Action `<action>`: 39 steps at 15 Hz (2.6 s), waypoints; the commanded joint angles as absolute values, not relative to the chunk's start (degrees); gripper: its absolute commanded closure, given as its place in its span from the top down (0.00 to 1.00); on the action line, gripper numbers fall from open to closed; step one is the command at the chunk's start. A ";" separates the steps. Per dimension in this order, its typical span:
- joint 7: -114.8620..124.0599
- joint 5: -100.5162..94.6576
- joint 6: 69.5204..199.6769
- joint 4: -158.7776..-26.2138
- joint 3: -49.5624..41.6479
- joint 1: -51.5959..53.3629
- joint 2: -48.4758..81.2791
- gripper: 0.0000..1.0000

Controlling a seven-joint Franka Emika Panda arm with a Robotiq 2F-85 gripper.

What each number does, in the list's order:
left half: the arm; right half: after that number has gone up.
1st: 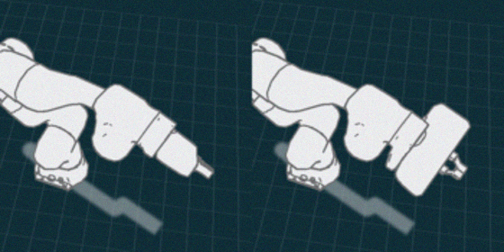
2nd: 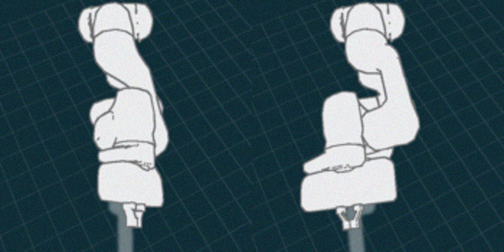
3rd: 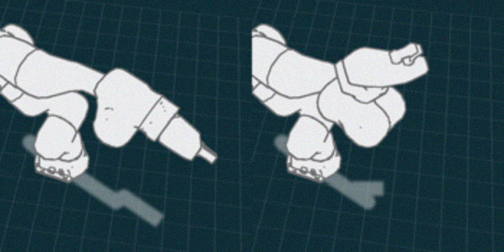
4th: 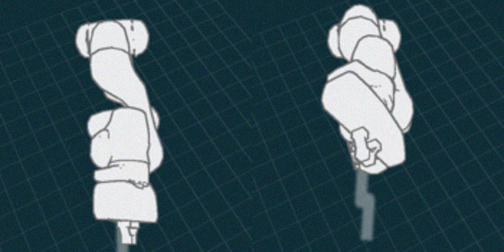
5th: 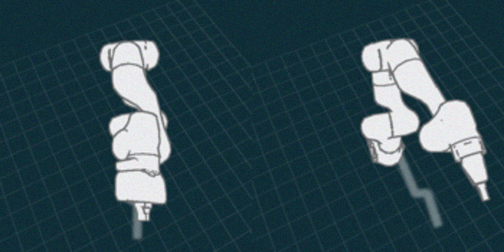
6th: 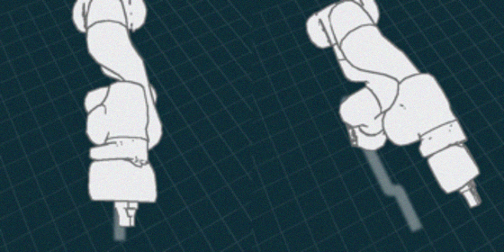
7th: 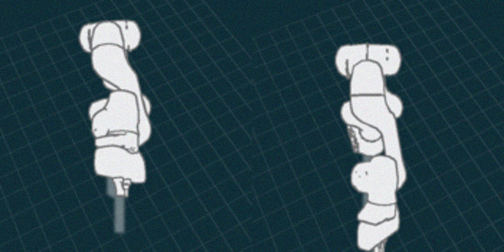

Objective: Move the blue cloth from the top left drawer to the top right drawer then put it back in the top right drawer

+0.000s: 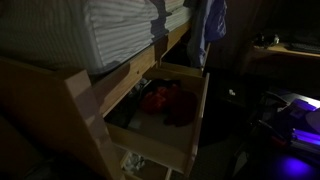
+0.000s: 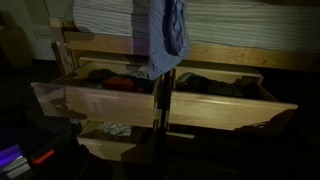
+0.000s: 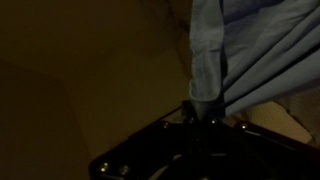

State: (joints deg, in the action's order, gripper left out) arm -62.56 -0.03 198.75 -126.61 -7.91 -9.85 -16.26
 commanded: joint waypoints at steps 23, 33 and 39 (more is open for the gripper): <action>-65.84 -11.95 198.33 -91.57 12.08 -31.36 36.27 0.01; -52.56 -15.29 196.75 -104.30 3.44 -26.44 51.87 0.01; -50.22 -24.80 197.60 -105.62 27.47 -49.89 55.32 0.01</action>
State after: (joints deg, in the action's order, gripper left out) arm -50.95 -23.49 194.59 -104.07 22.99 -43.78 56.17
